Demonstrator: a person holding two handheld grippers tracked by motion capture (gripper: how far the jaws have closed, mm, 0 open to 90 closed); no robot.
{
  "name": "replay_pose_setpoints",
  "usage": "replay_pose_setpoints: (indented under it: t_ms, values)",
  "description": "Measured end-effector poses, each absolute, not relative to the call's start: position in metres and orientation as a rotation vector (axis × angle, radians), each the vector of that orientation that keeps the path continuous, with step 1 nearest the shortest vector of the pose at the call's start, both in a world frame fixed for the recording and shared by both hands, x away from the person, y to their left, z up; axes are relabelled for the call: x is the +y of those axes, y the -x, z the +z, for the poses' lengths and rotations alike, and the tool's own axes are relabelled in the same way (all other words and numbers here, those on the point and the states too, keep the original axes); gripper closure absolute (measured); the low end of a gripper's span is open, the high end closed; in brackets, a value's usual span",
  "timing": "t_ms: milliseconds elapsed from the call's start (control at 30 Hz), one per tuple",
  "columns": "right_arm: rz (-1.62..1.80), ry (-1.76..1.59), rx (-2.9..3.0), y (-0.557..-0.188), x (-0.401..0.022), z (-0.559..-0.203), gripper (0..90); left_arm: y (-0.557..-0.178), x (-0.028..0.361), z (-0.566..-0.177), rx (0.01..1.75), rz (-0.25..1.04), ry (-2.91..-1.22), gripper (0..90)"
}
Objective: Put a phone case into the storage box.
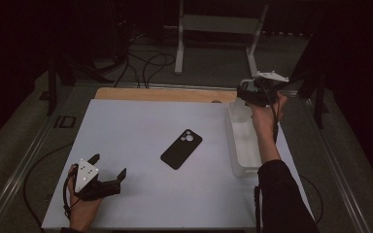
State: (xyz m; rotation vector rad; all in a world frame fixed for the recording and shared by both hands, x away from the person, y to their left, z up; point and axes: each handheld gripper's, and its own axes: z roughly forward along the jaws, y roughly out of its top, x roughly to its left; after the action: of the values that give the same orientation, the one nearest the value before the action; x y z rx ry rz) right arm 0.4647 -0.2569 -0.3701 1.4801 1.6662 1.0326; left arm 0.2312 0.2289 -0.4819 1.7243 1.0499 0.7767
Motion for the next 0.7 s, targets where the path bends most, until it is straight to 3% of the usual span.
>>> replay_pose_setpoints:
  t_ms: [700]
  values:
    - [0.889,-1.545,1.732,-0.486,-0.246,-0.412,16.5,-0.231,0.231,-0.482,1.056,0.772,-1.714,0.3]
